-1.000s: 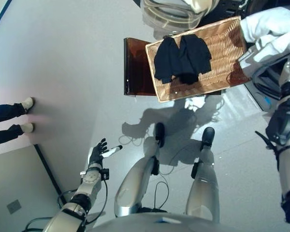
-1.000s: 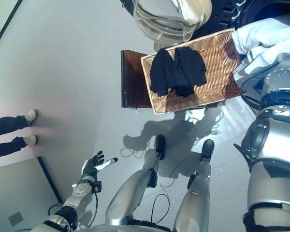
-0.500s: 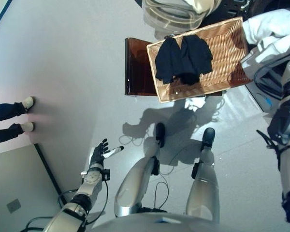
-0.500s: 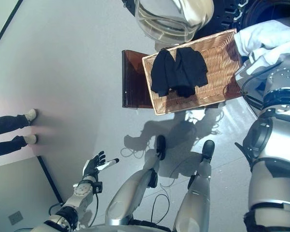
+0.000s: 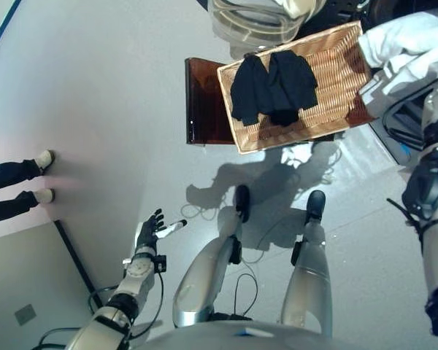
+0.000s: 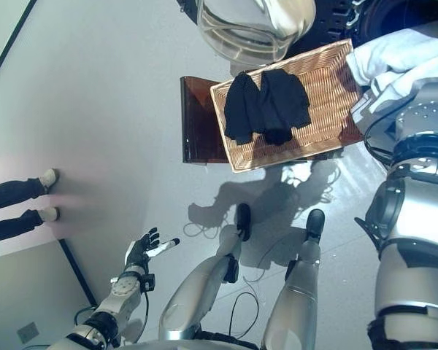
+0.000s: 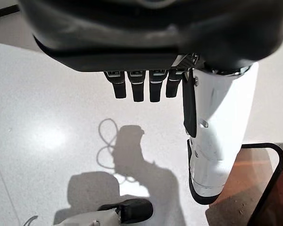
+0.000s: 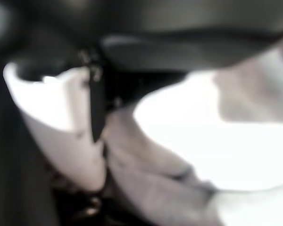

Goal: Pick up the clothes and place them into the washing machine

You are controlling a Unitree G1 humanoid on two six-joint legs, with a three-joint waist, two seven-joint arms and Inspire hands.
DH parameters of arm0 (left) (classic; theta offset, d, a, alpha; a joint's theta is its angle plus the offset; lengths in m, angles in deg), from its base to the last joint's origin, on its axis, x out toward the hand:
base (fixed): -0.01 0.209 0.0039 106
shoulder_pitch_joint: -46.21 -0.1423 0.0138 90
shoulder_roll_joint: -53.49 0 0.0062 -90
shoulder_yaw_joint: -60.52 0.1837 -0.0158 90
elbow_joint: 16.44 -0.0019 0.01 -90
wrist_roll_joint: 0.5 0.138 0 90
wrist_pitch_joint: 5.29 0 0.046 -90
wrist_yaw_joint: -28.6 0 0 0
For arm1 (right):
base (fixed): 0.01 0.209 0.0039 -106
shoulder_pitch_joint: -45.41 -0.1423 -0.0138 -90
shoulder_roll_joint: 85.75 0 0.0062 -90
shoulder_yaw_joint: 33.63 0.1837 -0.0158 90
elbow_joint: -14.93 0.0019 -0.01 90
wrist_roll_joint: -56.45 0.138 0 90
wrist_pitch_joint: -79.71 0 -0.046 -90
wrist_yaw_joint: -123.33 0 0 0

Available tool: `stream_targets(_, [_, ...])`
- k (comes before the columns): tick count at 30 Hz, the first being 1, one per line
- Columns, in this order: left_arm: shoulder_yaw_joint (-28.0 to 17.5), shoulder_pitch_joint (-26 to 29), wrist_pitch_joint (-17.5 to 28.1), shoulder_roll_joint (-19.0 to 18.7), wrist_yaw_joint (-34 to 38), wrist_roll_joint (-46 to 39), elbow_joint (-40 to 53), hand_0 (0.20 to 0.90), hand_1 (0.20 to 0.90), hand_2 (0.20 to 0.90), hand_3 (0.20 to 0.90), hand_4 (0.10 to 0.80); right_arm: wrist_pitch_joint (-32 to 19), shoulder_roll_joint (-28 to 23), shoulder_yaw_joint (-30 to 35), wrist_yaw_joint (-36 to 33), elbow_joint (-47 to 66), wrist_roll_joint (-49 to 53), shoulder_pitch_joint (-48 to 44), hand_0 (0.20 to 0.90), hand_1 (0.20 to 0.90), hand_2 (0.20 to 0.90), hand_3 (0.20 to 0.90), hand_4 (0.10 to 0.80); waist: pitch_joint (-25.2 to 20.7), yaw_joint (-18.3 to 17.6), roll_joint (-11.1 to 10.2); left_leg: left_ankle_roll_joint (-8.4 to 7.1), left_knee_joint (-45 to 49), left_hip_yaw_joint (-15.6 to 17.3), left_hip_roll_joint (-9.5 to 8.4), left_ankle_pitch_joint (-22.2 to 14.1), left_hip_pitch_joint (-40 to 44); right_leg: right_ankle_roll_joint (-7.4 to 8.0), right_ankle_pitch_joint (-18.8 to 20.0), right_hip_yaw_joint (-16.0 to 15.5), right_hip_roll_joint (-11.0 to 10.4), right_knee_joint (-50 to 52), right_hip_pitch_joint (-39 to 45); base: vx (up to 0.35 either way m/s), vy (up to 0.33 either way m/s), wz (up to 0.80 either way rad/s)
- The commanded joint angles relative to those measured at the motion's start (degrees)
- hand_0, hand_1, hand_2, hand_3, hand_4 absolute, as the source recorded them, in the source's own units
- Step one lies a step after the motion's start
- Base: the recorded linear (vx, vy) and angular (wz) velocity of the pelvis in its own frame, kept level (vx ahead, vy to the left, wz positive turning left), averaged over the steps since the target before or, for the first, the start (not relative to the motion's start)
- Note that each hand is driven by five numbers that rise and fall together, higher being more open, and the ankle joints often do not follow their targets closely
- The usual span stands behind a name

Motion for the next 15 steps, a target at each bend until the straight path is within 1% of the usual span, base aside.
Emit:
stream_targets(1, [1.59, -3.62, 1.48, -0.64, 1.46, -1.47, -1.69, 0.9, 0.9, 0.9, 0.9, 0.8, -6.05, -14.3, -9.92, 2.37, 5.85, -4.73, -4.92, 0.2, 0.2, 0.2, 0.2, 0.3, -4.19, -2.35, 4.06, -8.35, -0.48, 2.25, 4.19, -2.54, -0.66, -3.5, -4.93, 1.7, 5.05, 4.68, -3.8, 0.022, -0.043, -0.02])
stream_targets(6, [1.96, -3.49, 1.57, -0.71, 1.36, -1.29, -1.35, 0.9, 0.9, 0.9, 0.9, 0.8, -5.69, -14.65, -11.62, 2.71, 4.81, -4.44, -7.69, 0.2, 0.2, 0.2, 0.2, 0.3, -4.06, -1.84, 4.63, -8.59, -0.48, 2.59, 4.27, -2.35, -1.55, -3.62, -5.54, 2.29, 5.28, 6.01, -5.82, 0.017, -0.034, 0.0])
stream_targets(10, [2.62, -3.1, 1.66, -0.57, 1.6, -1.48, -0.85, 0.9, 0.9, 0.9, 0.9, 0.8, -6.7, -16.11, -13.4, 1.64, 5.7, -4.77, -10.57, 0.2, 0.2, 0.2, 0.2, 0.3, -3.58, -2.0, 4.75, -8.98, -0.48, 2.66, 4.4, -2.11, -2.64, -3.72, -6.13, 2.77, 5.52, 7.46, -7.51, 0.009, -0.043, 0.04])
stream_targets(15, [2.91, -2.85, 1.64, -0.17, 1.86, -1.24, -0.57, 0.9, 0.9, 0.9, 0.9, 0.8, -7.59, -17.31, -13.84, 0.59, 5.87, -4.77, -11.65, 0.2, 0.2, 0.2, 0.2, 0.3, -3.3, -2.33, 4.95, -9.09, -0.48, 2.73, 4.31, -2.08, -3.07, -3.8, -6.57, 2.8, 5.74, 8.75, -8.81, 0.003, -0.009, 0.01])
